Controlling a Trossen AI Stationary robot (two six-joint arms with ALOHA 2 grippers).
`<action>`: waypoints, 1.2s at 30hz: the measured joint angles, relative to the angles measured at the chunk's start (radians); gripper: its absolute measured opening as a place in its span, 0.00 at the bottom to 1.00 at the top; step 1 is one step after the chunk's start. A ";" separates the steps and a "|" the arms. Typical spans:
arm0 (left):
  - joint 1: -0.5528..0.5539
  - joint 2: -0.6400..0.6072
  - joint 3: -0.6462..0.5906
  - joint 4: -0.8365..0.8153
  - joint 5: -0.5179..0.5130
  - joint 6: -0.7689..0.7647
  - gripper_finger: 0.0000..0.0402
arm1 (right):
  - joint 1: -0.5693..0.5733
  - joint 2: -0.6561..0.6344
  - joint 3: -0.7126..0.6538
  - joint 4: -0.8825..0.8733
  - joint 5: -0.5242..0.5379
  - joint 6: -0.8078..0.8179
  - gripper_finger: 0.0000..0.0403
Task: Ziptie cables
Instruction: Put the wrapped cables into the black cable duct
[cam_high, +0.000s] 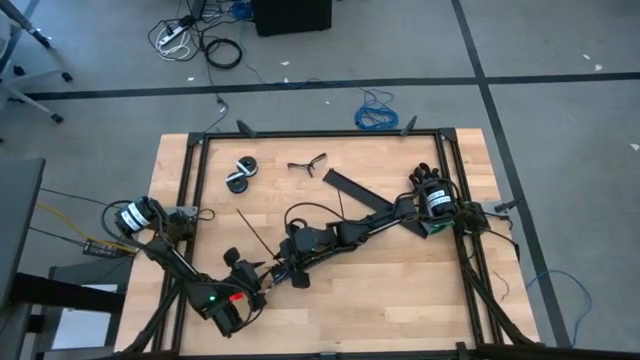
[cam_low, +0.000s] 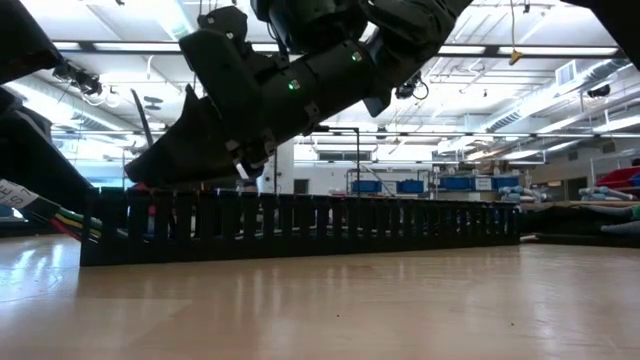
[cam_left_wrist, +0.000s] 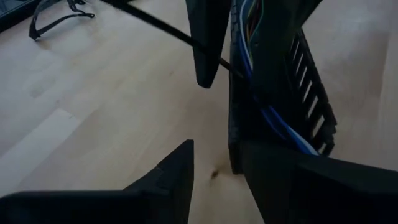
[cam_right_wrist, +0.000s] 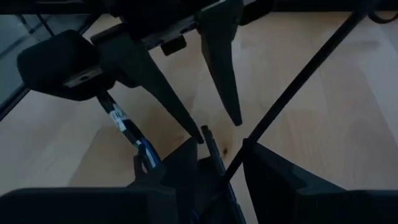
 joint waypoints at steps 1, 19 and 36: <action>-0.001 0.000 0.000 0.004 0.003 -0.001 0.31 | -0.001 0.000 0.000 -0.001 0.000 0.000 0.30; 0.088 0.000 0.000 0.057 0.030 0.138 0.56 | -0.006 0.000 0.000 -0.007 0.001 -0.001 0.29; 0.120 -0.001 0.000 0.143 0.030 0.263 0.46 | -0.006 -0.002 0.000 -0.031 0.000 -0.041 0.02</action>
